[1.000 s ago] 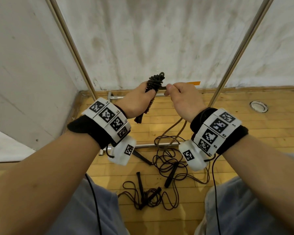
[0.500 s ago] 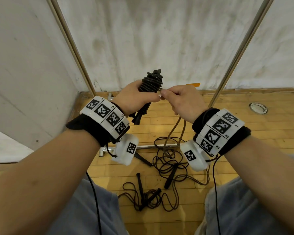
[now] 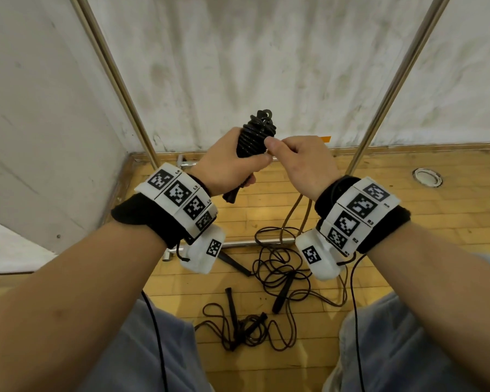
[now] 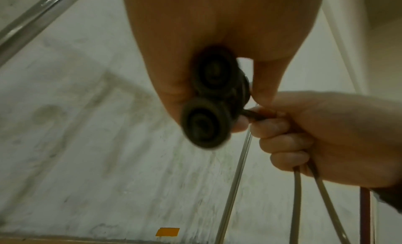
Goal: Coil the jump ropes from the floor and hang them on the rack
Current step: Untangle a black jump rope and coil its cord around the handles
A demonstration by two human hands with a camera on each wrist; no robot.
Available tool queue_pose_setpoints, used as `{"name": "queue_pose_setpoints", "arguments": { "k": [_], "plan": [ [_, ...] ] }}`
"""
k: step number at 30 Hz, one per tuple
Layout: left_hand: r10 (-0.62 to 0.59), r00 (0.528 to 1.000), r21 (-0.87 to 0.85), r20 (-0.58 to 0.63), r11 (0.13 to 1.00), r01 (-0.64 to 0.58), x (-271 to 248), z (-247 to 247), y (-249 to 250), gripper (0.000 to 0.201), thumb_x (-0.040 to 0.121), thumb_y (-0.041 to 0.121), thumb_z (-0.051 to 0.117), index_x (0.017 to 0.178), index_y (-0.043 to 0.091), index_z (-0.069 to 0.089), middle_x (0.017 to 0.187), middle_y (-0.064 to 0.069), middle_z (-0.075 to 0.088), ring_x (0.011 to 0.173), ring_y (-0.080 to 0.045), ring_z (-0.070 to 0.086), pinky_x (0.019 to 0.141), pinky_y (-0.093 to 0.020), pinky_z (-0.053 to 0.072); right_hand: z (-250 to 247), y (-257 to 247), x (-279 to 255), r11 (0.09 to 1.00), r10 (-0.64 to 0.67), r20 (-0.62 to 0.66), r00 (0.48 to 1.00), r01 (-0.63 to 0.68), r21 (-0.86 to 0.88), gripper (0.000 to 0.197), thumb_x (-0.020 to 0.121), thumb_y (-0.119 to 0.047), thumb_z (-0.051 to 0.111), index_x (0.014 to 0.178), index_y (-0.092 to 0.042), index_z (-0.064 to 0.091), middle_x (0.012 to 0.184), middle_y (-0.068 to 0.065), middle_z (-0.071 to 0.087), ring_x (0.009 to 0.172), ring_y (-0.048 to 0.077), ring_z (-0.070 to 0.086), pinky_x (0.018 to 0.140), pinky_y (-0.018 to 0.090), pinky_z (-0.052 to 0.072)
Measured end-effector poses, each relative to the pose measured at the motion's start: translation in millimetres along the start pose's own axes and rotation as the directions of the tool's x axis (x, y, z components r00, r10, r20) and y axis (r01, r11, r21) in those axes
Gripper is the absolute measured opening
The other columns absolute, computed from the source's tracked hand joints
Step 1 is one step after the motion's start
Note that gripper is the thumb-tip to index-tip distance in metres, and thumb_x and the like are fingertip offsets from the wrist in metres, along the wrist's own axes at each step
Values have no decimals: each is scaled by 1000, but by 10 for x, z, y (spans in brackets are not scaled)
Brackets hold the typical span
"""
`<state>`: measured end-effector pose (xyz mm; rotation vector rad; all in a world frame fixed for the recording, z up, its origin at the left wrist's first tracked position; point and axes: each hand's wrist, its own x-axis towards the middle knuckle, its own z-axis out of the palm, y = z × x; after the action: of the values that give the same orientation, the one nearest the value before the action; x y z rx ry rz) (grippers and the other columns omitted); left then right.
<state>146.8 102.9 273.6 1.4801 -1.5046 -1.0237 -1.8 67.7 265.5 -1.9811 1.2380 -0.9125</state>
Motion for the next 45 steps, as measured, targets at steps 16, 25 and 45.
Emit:
{"name": "queue_pose_setpoints", "arguments": {
  "k": [16, 25, 45],
  "plan": [
    [65, 962, 100, -265, 994, -39, 52, -125, -58, 22, 81, 14, 63, 101, 12, 55, 66, -2, 59, 43, -9, 55, 42, -22, 42, 123, -77, 61, 969, 111, 92, 990, -128, 211, 21, 94, -18, 51, 80, -24, 65, 52, -7, 56, 42, 8, 53, 50, 22, 46],
    [82, 972, 252, -221, 967, -24, 96, -96, -160, 45, 88, 28, 60, 128, 22, 40, 84, 13, 55, 68, -4, 53, 62, -23, 41, 145, -11, 57, 969, 186, 117, 975, -202, 141, 34, 98, -20, 42, 71, -11, 61, 44, -6, 54, 35, 3, 48, 45, 16, 41],
    [36, 983, 326, -179, 945, 25, 55, -190, -153, 58, 73, 37, 76, 123, 27, 48, 87, 15, 58, 80, -3, 61, 78, -32, 55, 30, -67, 6, 949, 131, 172, 976, -174, 262, 18, 95, -11, 48, 82, -16, 61, 57, -4, 61, 39, 3, 49, 42, 17, 43]
  ]
}}
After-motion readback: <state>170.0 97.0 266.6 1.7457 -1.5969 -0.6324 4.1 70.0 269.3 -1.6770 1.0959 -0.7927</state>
